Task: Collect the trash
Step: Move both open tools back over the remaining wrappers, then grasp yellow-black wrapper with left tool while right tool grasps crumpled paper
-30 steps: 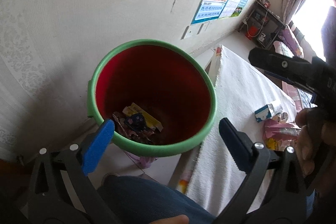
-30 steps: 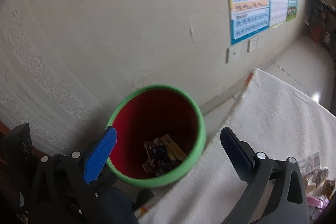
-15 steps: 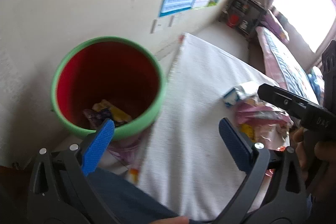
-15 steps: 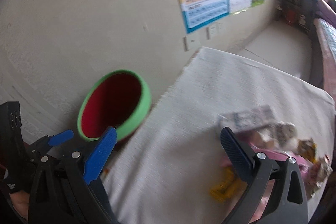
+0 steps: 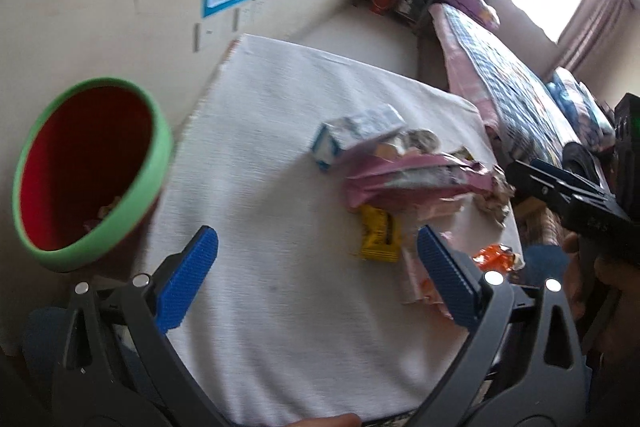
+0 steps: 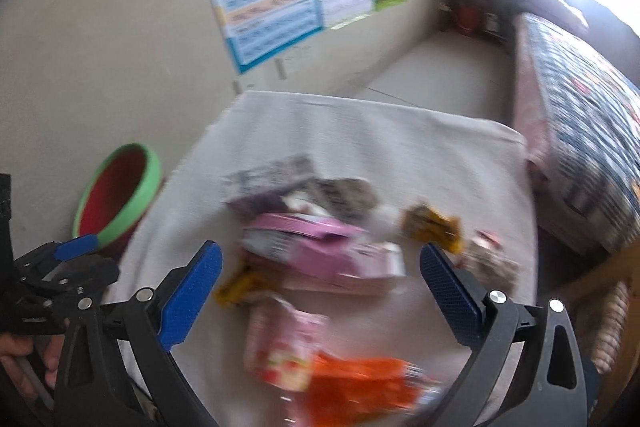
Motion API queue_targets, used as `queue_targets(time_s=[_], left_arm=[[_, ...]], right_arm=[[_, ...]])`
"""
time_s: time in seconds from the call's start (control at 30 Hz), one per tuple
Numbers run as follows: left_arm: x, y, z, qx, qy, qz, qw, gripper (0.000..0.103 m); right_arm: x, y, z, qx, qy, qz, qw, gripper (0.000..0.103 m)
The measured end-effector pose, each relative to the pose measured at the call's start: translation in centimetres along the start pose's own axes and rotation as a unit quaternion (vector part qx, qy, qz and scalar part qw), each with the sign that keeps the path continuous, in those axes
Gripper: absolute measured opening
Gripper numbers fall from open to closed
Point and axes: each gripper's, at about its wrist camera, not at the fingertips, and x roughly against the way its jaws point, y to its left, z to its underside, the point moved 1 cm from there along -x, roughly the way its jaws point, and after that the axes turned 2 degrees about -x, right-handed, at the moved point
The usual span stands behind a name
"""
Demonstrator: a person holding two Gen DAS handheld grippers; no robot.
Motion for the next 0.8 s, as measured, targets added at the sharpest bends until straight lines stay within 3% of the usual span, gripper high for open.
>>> queue_targets(time_s=[0.33, 0.53, 0.63, 0.8], left_arm=[[-4.1, -4.3, 0.7, -0.042, 0.049, 0.013, 0.9979, 0.097], [-6.7, -4.4, 0.1, -0.019, 0.069, 0.022, 0.9972, 0.097], [-7.6, -4.1, -0.3, -0.005, 0.076, 0.025, 0.9967, 0.094], [-9.5, -3.7, -0.4, 0.017, 0.097, 0.027, 0.9947, 0.079]], right_arm=[[0.0, -8.3, 2.1, -0.051, 0.001, 0.062, 0.997, 0.096], [-0.7, -11.3, 2.8, -0.072, 0.006, 0.079, 0.994, 0.096], [-1.0, -12.0, 2.8, -0.078, 0.007, 0.079, 0.994, 0.096], [-1.9, -12.7, 2.5, -0.084, 0.01, 0.079, 0.993, 0.096]])
